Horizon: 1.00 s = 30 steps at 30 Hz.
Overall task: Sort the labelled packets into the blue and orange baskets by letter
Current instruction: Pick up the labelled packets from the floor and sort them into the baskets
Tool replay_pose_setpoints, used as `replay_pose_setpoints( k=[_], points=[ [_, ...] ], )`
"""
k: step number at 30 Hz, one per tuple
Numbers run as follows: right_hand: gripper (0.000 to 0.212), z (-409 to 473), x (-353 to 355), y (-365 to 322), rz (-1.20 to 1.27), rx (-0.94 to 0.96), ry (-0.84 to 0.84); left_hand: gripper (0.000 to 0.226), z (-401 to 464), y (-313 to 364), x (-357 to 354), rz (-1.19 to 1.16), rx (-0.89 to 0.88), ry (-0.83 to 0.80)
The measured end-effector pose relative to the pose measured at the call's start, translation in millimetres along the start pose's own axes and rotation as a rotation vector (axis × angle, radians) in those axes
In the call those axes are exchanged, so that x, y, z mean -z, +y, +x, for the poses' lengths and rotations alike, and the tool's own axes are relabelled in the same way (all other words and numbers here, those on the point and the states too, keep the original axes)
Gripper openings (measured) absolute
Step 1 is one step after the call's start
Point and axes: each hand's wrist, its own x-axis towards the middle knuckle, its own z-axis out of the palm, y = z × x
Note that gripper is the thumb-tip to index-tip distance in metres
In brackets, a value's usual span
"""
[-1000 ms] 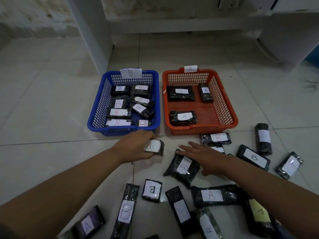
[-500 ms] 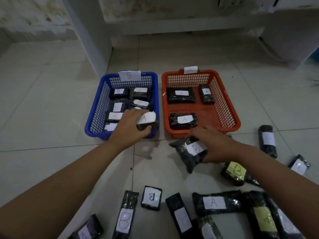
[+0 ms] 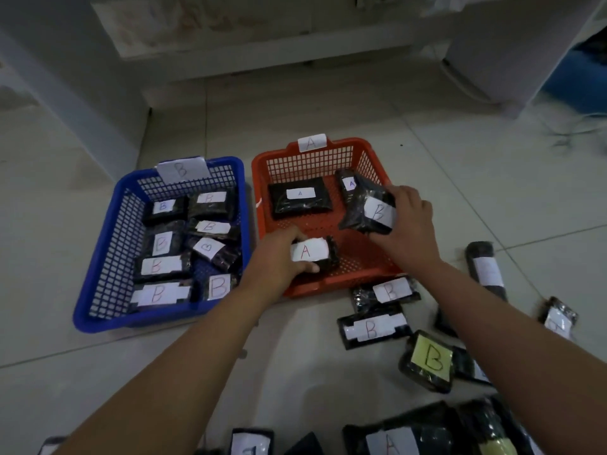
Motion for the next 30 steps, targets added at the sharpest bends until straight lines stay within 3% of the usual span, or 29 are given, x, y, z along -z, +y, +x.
replay_pose_setpoints(
  k=[8, 15, 18, 21, 23, 26, 30],
  points=[
    [0.083, -10.3, -18.0, 1.9, -0.217, -0.031, 0.007, 0.05, 63.1, -13.7, -1.2, 0.088, 0.126, 0.151],
    [0.083, -8.8, -20.8, 3.2, -0.225, -0.037, -0.003, 0.042, 94.7, -15.9, -21.5, 0.252, 0.207, -0.021],
    [0.083, -9.2, -20.3, 3.4, -0.23, -0.03, -0.009, 0.035, 92.1, -20.0, -22.2, 0.356, 0.149, -0.036],
    [0.082, -8.8, -18.3, 2.1, -0.21, -0.047, -0.018, 0.048, 87.4, -20.8, -5.8, 0.351, 0.044, -0.101],
    [0.083, -7.5, -16.8, -0.5, -0.203, -0.074, -0.024, 0.066, 74.4, -19.2, 12.8, 0.162, 0.018, -0.168],
    [0.083, -5.3, -12.6, -18.0, -0.212, -0.102, 0.004, 0.066, 36.6, -26.7, 51.0, -0.004, -0.009, -0.065],
    [0.084, 2.4, -22.1, -72.8, -0.116, -0.029, 0.007, 0.041, -40.0, -79.3, 94.6, 0.141, -0.074, 0.108]
  ],
)
